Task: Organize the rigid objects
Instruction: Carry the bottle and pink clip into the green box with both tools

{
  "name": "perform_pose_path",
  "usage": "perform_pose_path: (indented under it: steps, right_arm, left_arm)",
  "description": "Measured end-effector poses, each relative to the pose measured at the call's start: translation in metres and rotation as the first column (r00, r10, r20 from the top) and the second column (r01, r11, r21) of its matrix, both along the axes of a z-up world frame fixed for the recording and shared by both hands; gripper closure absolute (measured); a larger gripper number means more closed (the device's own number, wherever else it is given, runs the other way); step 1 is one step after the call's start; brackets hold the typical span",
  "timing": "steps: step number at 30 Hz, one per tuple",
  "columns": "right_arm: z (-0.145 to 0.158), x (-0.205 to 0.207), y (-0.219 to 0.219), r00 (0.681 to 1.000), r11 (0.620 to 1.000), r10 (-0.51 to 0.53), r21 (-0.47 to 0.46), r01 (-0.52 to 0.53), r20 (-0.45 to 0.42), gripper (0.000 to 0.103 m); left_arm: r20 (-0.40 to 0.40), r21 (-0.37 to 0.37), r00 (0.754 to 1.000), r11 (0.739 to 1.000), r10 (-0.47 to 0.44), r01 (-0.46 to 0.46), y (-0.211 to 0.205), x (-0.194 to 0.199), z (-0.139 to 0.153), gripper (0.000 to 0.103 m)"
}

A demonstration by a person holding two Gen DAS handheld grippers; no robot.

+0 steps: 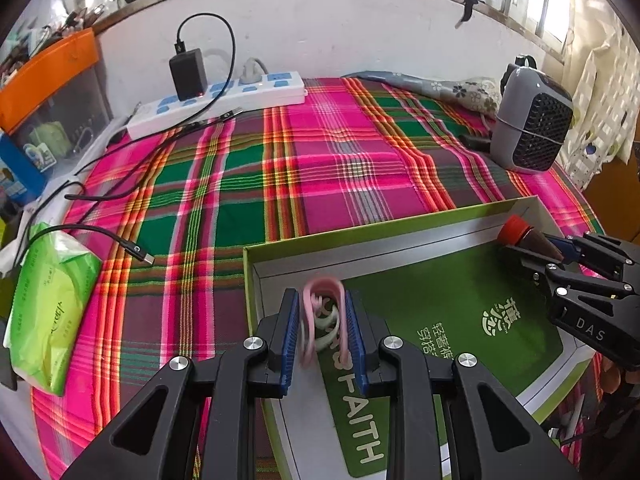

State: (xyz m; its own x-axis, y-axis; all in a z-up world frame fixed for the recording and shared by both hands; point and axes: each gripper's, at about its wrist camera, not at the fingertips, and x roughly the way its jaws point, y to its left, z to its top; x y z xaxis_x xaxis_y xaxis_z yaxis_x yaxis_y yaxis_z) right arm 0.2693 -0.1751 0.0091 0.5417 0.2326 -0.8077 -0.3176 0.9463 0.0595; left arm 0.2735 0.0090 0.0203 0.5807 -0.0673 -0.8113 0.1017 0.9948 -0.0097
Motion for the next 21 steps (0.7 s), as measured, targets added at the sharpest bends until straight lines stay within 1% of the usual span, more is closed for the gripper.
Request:
perform_pose_path:
  steps: [8, 10, 15, 17, 18, 20, 21]
  right_arm:
    - [-0.0001, 0.0004, 0.0011, 1.0, 1.0, -0.007, -0.002, 0.007, 0.004, 0.07]
    - [-0.0004, 0.0005, 0.0004, 1.0, 1.0, -0.009, 0.003, 0.009, 0.003, 0.07]
    - [0.0, 0.0001, -0.0004, 1.0, 1.0, -0.016, 0.012, 0.016, 0.004, 0.069]
    - [0.001, -0.0003, -0.0007, 1.0, 1.0, -0.017, 0.019, 0.017, 0.007, 0.066]
    - [0.0018, -0.0012, -0.0006, 1.0, 1.0, -0.017, 0.02, 0.017, 0.01, 0.062]
    - [0.0031, -0.0022, -0.0001, 1.0, 1.0, -0.016, 0.018, 0.016, 0.018, 0.057]
    - [0.0037, -0.0024, 0.0, 1.0, 1.0, -0.019, 0.016, 0.019, 0.021, 0.056]
  left_arm:
    - [-0.003, -0.014, 1.0, 1.0, -0.007, 0.007, 0.0013, -0.0004, 0.0005, 0.077]
    - [-0.003, -0.017, 1.0, 1.0, -0.011, 0.011, 0.0008, -0.0006, 0.001, 0.073]
    - [-0.008, -0.032, 1.0, 0.999, -0.012, 0.012, 0.0006, -0.0017, 0.002, 0.072]
    - [-0.01, -0.036, 1.0, 0.999, -0.016, 0.015, 0.0003, -0.0023, 0.0024, 0.07]
    - [-0.011, -0.036, 1.0, 0.999, -0.016, 0.016, -0.0001, -0.0028, 0.0026, 0.07]
    - [-0.011, -0.035, 1.0, 0.999, -0.015, 0.015, -0.001, -0.0041, 0.0034, 0.069]
    - [-0.009, -0.033, 1.0, 0.999, -0.015, 0.014, -0.0015, -0.0057, 0.0045, 0.069]
